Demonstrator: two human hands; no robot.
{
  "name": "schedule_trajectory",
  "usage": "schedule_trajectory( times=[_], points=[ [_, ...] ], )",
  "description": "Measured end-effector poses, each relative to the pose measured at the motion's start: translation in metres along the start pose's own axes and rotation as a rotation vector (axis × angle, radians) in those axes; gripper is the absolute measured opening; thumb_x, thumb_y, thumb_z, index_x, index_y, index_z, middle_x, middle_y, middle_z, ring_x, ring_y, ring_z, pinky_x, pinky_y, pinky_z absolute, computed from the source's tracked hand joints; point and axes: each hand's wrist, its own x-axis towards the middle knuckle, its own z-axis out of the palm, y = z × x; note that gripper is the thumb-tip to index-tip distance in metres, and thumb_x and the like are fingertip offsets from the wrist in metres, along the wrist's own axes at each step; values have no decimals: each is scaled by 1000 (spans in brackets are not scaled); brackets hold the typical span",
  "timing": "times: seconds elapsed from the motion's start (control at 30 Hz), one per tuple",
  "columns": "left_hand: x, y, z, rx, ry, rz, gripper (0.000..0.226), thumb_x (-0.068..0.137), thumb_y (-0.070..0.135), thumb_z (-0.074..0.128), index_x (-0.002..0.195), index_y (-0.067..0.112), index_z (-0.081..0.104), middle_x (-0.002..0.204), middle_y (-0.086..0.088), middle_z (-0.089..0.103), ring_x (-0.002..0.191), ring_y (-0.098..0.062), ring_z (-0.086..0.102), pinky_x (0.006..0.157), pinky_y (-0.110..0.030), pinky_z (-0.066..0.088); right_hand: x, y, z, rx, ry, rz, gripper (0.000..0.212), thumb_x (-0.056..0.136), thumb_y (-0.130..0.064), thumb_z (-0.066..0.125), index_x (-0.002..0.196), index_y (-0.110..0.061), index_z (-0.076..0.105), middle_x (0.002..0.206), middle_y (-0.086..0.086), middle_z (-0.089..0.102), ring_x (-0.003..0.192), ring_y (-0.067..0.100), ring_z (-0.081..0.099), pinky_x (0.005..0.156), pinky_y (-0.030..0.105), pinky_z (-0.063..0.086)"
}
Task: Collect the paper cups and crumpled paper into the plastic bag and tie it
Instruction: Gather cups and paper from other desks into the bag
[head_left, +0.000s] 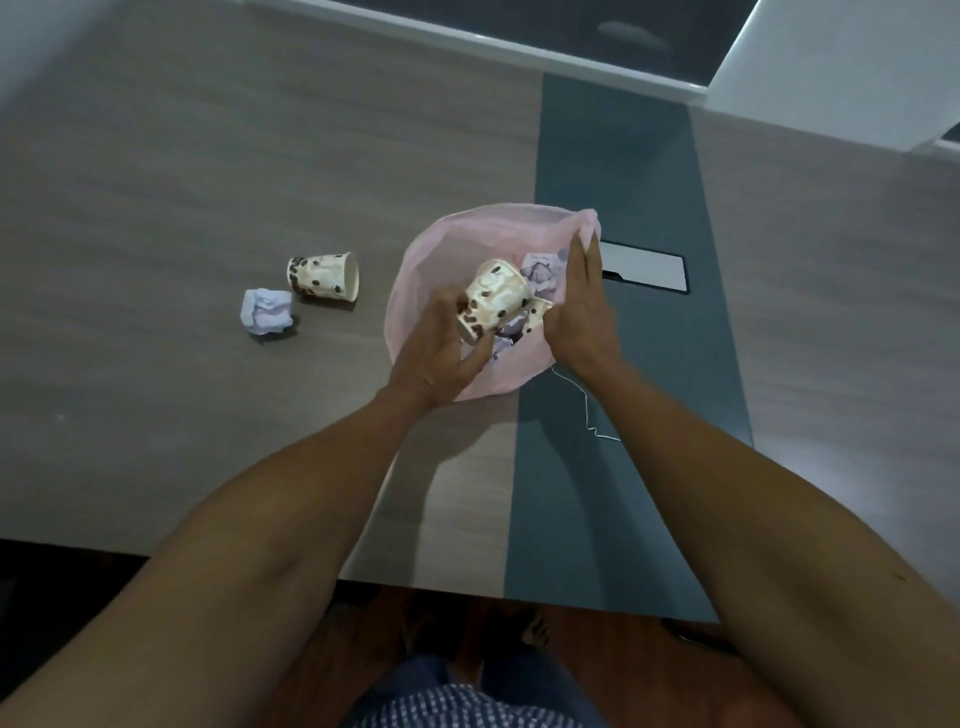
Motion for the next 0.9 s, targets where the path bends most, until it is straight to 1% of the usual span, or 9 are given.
schedule_trajectory(
  times=[0.1, 0.2, 0.37, 0.43, 0.5, 0.63, 0.7, 0.8, 0.9],
  points=[
    [10, 2, 26, 105, -141, -55, 44, 95, 38, 61, 127, 10, 48, 125, -11, 57, 109, -28, 54, 91, -38, 44, -2, 6, 1, 23, 25, 9, 100, 91, -6, 60, 161, -28, -7, 168, -16, -11, 115, 38, 52, 79, 49, 57],
    [11, -6, 39, 292, -199, 32, 40, 95, 40, 53, 128, 17, 52, 137, -7, 54, 125, -29, 50, 102, -42, 40, -5, 11, 4, 2, -5, 31, 100, 87, 3, 56, 162, -26, -4, 168, -16, -10, 103, 41, 60, 70, 51, 57],
    [10, -16, 11, 455, 17, 30, 31, 94, 27, 49, 120, 13, 58, 124, -14, 56, 109, -33, 53, 90, -46, 45, -5, 9, 8, -20, -28, 36, 100, 84, 3, 53, 162, -26, -2, 168, -17, -9, 87, 38, 60, 59, 44, 54],
    [15, -28, -8, 489, 117, -76, 29, 87, 17, 52, 114, 9, 58, 116, -17, 55, 102, -35, 54, 87, -46, 43, -4, 4, 9, -3, -37, 32, 100, 83, 5, 51, 162, -24, -2, 169, -15, -9, 92, 31, 59, 58, 37, 48],
    [19, -49, -32, 518, 167, -247, 37, 78, 10, 54, 114, 7, 59, 117, -20, 55, 104, -39, 54, 88, -47, 42, -3, -2, 13, 15, -35, 23, 99, 83, 8, 50, 162, -23, -1, 169, -13, -8, 106, 27, 57, 64, 38, 49],
    [19, -96, -72, 658, 17, -488, 39, 89, 21, 55, 126, 8, 51, 131, -24, 45, 118, -44, 49, 95, -53, 43, -2, -11, 23, -8, -32, -16, 97, 83, 9, 50, 162, -19, 2, 170, -9, -5, 122, 24, 52, 60, 37, 53],
    [22, -112, -83, 641, -42, -552, 43, 95, 28, 55, 133, 10, 46, 131, -25, 44, 119, -46, 50, 93, -54, 46, -2, -13, 28, -10, -34, -17, 96, 84, 9, 50, 162, -19, 3, 170, -10, -3, 118, 24, 53, 61, 40, 53],
    [32, -123, -87, 568, -79, -578, 41, 96, 26, 55, 133, 11, 47, 124, -24, 56, 118, -43, 55, 89, -52, 48, -2, -14, 32, -32, -35, -2, 95, 84, 8, 50, 162, -21, 4, 170, -10, -2, 114, 25, 51, 68, 45, 55],
    [39, -124, -82, 584, -58, -606, 30, 92, 13, 55, 122, 8, 56, 114, -24, 62, 109, -41, 61, 87, -48, 48, -1, -8, 35, -58, -37, -24, 95, 84, 7, 50, 162, -21, 4, 170, -8, -2, 114, 25, 54, 55, 31, 44]
  ],
)
